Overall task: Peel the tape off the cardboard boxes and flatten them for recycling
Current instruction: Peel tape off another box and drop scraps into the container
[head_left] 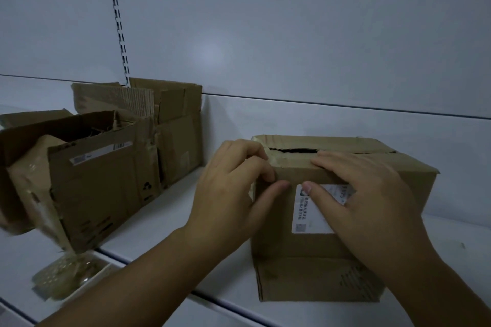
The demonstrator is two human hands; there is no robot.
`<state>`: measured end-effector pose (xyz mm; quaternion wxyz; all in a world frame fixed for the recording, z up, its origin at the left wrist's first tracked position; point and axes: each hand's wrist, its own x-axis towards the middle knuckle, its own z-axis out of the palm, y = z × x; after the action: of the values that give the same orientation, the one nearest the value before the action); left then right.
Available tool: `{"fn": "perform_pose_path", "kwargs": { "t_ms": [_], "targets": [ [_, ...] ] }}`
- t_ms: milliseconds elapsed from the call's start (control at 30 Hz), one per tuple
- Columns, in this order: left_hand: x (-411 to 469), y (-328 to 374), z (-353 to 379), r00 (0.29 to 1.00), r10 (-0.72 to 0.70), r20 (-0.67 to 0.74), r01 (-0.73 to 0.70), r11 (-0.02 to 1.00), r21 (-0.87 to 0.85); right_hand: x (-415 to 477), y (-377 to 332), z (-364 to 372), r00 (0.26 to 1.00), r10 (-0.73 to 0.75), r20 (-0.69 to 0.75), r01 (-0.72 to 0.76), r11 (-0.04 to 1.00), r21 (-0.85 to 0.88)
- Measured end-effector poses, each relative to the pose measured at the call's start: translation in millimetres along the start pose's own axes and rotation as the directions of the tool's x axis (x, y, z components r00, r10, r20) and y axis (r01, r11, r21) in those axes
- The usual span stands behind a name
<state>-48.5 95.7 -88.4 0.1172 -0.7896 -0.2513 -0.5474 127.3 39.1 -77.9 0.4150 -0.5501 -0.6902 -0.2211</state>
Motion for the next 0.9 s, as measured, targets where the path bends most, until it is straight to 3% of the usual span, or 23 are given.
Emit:
{"fn": "perform_pose_path", "kwargs": {
  "t_ms": [100,167,267,367,500,667,833,900],
  "targets": [
    [-1.1,-3.6,-0.2,0.999,-0.026,0.023,0.028,0.997,-0.071,0.0,0.2,1.4,1.000,-0.007,-0.005,0.007,1.000,-0.002],
    [0.5,-2.9,-4.0,0.989,-0.140,0.047,0.146,0.971,-0.187,0.3,1.0,1.3,1.000,-0.008,-0.003,0.008,1.000,0.011],
    [3.2,-2.1,-10.7,0.940,-0.324,0.106,0.340,0.871,-0.355,0.7,2.1,0.6,1.000,-0.018,-0.013,0.018,0.999,0.034],
    [4.6,-5.5,-16.1,0.894,-0.431,0.124,0.440,0.787,-0.432,1.1,2.4,-0.6,1.000,-0.015,-0.014,0.016,0.998,0.055],
    [12.1,-7.7,-24.2,0.819,-0.526,0.231,0.549,0.598,-0.584,0.7,3.3,-0.5,1.000,-0.021,-0.013,0.021,0.999,0.049],
    [20.6,-13.6,-26.0,0.752,-0.609,0.253,0.558,0.383,-0.736,2.2,5.1,-1.0,1.000,-0.027,-0.004,0.027,0.997,0.066],
    [21.1,-34.8,-23.5,0.605,-0.721,0.338,0.638,0.184,-0.747,2.3,6.0,-1.8,1.000,-0.024,-0.010,0.025,0.997,0.072],
    [20.5,-35.0,-22.4,0.579,-0.704,0.411,0.683,0.144,-0.716,1.2,6.0,-1.5,1.000,-0.023,-0.012,0.024,0.997,0.071]
  ]
}}
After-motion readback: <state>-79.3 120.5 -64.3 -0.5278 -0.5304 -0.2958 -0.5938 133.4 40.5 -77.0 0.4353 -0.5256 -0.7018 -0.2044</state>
